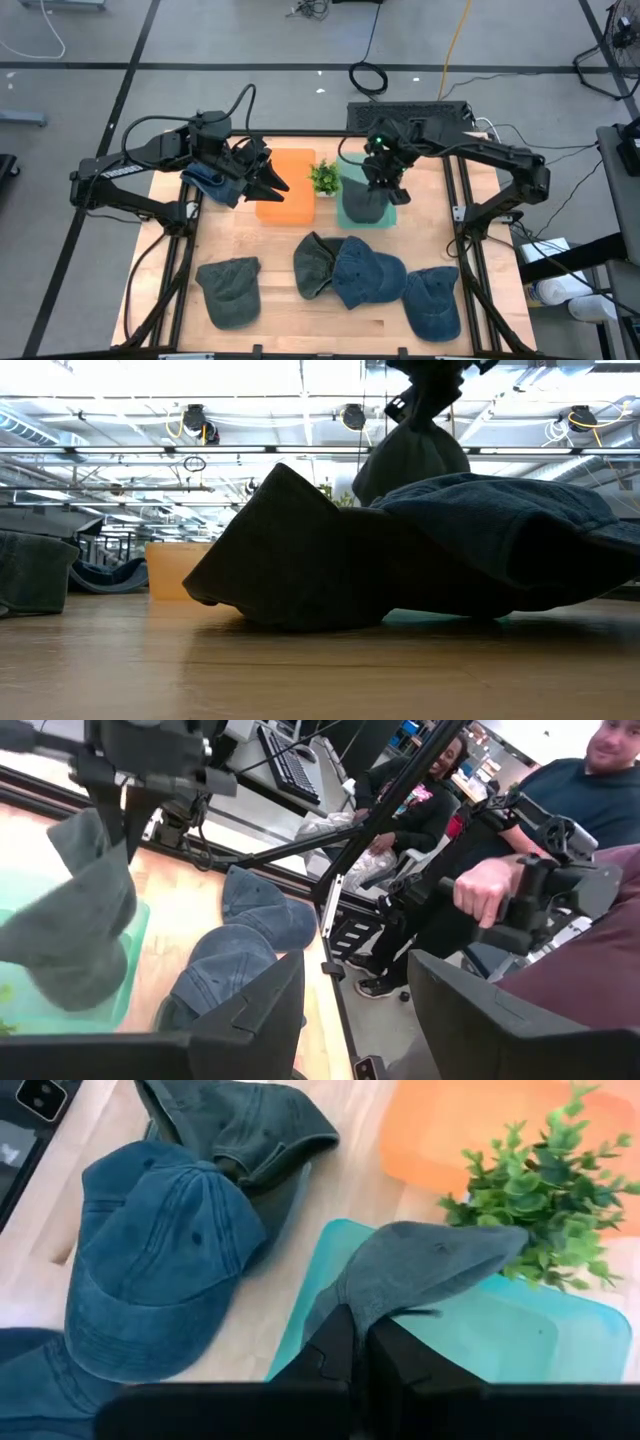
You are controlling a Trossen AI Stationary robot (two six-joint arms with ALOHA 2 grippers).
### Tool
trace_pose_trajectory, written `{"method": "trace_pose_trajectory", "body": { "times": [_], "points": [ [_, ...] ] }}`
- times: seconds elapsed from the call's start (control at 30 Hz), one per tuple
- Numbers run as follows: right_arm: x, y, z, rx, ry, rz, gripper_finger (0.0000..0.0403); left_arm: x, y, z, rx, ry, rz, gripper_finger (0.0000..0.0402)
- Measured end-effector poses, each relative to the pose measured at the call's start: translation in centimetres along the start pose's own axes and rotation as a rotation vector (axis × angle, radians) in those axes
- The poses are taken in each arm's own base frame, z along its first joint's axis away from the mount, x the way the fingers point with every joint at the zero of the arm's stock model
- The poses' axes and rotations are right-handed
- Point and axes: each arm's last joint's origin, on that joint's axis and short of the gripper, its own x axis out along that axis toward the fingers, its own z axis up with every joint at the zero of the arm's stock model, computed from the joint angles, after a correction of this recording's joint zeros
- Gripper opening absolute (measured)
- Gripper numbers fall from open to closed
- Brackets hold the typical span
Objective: Pick & Place hat
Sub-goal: Put the top gray cap into the green bin
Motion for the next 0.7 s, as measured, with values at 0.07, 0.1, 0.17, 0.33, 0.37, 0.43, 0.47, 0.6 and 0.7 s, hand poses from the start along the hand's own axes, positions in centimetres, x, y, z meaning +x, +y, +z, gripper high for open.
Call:
{"method": "trace_pose_trajectory", "body": {
  "times": [0.07,0.1,0.17,0.33,0.37,0.43,0.47,0.6,0.7],
  "points": [
    [0.6,-0.3,-0.3,0.001,-0.003,-0.003,0.0000,0.0,0.0,0.0,0.000,0.000,0.000,0.0186],
    [0.9,-0.5,-0.6,0.003,0.000,-0.006,0.0000,0.0,0.0,0.0,-0.001,0.000,0.000,0.0187],
    [1.4,-1.1,-1.2,0.009,0.000,-0.019,0.0000,0.0,0.0,0.0,-0.002,0.000,0.000,0.0186],
    [2.4,-3.0,-2.7,0.036,-0.038,-0.078,0.0000,0.0,0.0,0.0,-0.002,0.000,-0.001,0.0187],
    [2.5,-3.2,-3.0,0.042,-0.040,-0.087,0.0000,0.0,0.0,0.0,-0.003,0.000,0.000,0.0187],
    [2.8,-3.7,-3.4,0.037,-0.050,-0.107,0.0000,0.0,0.0,0.0,-0.004,0.000,0.000,0.0186],
    [3.0,-3.9,-3.6,0.030,-0.051,-0.118,0.0000,0.0,0.0,0.0,-0.004,0.000,0.000,0.0187],
    [4.2,-4.4,-4.1,-0.004,-0.041,-0.146,0.0000,0.0,0.0,0.0,-0.011,0.000,0.000,0.0187],
    [5.5,-4.7,-4.6,-0.013,-0.011,-0.119,0.0000,0.0,0.0,0.0,-0.025,0.000,0.000,0.0187]
  ]
}}
